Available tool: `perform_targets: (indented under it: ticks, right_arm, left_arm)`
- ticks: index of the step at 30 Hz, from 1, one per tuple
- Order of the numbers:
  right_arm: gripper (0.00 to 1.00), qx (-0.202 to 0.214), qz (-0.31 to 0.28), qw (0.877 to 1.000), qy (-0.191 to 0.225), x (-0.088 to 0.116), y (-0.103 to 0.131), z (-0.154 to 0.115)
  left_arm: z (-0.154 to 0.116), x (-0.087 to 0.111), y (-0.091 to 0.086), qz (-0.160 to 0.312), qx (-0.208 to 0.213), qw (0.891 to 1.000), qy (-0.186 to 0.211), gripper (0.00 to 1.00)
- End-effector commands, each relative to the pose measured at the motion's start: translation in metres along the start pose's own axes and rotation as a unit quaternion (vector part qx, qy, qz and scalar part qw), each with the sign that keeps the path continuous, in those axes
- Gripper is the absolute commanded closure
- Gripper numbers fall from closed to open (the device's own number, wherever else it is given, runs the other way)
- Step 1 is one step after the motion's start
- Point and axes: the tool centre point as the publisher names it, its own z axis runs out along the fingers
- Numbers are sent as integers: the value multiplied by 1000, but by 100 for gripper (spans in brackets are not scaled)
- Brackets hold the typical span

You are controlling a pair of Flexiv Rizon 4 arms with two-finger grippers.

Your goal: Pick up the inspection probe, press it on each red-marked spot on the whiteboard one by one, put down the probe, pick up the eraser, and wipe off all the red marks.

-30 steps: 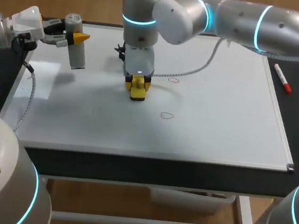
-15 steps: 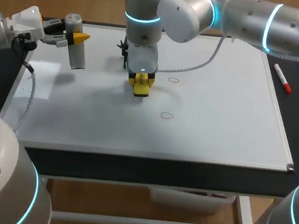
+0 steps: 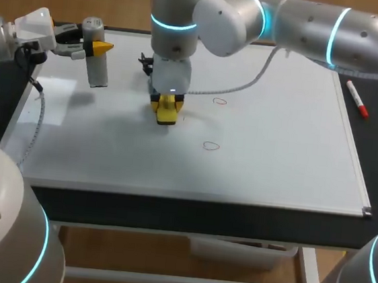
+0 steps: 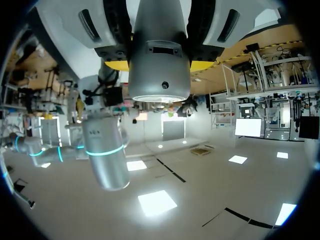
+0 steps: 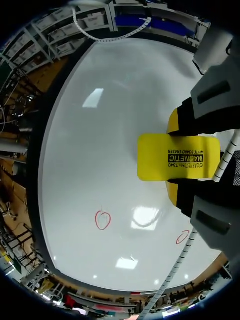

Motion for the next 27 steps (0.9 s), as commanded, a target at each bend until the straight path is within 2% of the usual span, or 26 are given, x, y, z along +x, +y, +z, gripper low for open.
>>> perform_targets:
  ticks: [1,8,27]
  right_arm:
    - [100,-10,-6,1000,8,-16,-11,8]
    - [100,-15,-15,1000,13,-21,-15,13]
    - [100,-29,-4,999,20,-8,-16,26]
  left_arm:
    - [0,0,-1,1,0,1000,-1,100]
    - [0,0,-1,1,0,1000,-1,100]
    - [0,0,-1,1,0,1000,-1,100]
